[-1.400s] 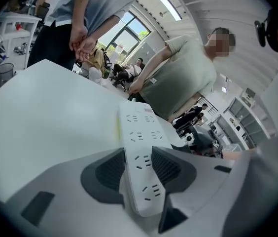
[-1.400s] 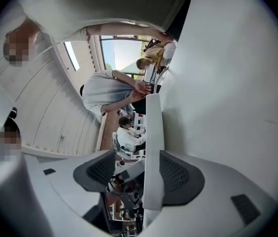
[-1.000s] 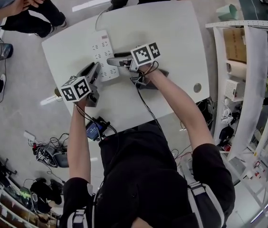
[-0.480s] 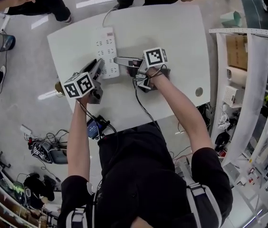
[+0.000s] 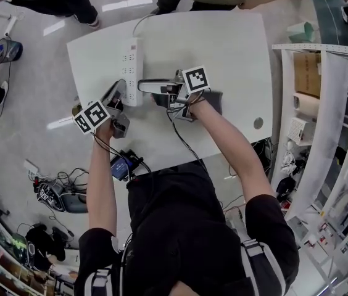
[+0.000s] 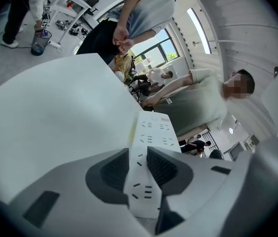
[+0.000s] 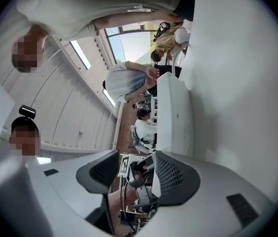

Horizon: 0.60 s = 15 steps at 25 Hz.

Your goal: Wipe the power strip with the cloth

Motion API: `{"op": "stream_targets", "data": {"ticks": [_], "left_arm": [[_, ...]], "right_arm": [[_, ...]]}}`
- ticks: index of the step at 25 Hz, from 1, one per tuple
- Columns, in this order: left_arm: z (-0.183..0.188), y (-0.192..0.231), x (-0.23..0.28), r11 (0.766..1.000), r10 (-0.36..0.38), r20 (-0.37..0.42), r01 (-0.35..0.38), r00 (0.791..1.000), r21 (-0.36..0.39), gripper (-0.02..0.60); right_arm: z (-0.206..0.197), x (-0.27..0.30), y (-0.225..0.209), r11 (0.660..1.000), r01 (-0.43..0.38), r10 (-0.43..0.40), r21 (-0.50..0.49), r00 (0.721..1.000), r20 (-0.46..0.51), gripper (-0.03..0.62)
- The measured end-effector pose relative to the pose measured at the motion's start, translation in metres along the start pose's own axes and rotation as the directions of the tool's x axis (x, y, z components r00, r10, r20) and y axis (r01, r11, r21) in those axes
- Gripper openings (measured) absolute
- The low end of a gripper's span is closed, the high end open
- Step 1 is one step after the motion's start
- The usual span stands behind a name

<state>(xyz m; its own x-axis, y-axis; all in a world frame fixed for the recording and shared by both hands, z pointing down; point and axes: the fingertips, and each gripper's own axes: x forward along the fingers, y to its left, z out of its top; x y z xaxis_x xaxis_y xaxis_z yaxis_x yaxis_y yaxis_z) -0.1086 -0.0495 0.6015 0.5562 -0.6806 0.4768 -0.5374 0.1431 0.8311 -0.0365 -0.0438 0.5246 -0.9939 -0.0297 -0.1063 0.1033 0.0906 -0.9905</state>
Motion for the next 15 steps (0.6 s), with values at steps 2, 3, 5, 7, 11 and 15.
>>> {"op": "stream_targets", "data": {"ticks": [2, 3, 5, 7, 11, 15], "left_arm": [[0.002, 0.002, -0.002, 1.0, -0.001, -0.002, 0.001, 1.0, 0.006, 0.152], [-0.003, 0.0, 0.0, 1.0, -0.011, -0.032, 0.012, 0.999, 0.026, 0.153], [-0.027, -0.012, 0.008, 0.996, -0.051, -0.152, 0.062, 0.987, 0.07, 0.15], [-0.048, -0.02, 0.011, 0.991, -0.064, -0.229, 0.089, 0.971, 0.097, 0.129], [-0.033, -0.027, -0.004, 0.984, -0.037, -0.156, 0.063, 0.987, 0.167, 0.13], [-0.012, -0.034, -0.001, 0.946, 0.095, -0.092, -0.061, 0.991, 0.317, 0.257]], "right_arm": [[0.002, 0.014, 0.005, 0.999, -0.024, 0.024, -0.026, 1.0, 0.003, 0.218], [0.004, 0.024, 0.009, 0.998, -0.04, 0.04, -0.055, 0.999, 0.005, 0.204], [0.006, 0.047, 0.015, 0.989, -0.046, 0.046, -0.143, 0.999, 0.0, 0.206], [0.004, 0.059, 0.018, 0.982, -0.054, 0.058, -0.181, 0.998, 0.015, 0.206], [0.015, 0.021, 0.02, 0.934, 0.151, -0.138, -0.325, 0.988, 0.061, 0.207], [0.044, -0.067, -0.03, 0.719, 0.503, -0.562, -0.48, 0.827, 0.025, 0.266]]}}
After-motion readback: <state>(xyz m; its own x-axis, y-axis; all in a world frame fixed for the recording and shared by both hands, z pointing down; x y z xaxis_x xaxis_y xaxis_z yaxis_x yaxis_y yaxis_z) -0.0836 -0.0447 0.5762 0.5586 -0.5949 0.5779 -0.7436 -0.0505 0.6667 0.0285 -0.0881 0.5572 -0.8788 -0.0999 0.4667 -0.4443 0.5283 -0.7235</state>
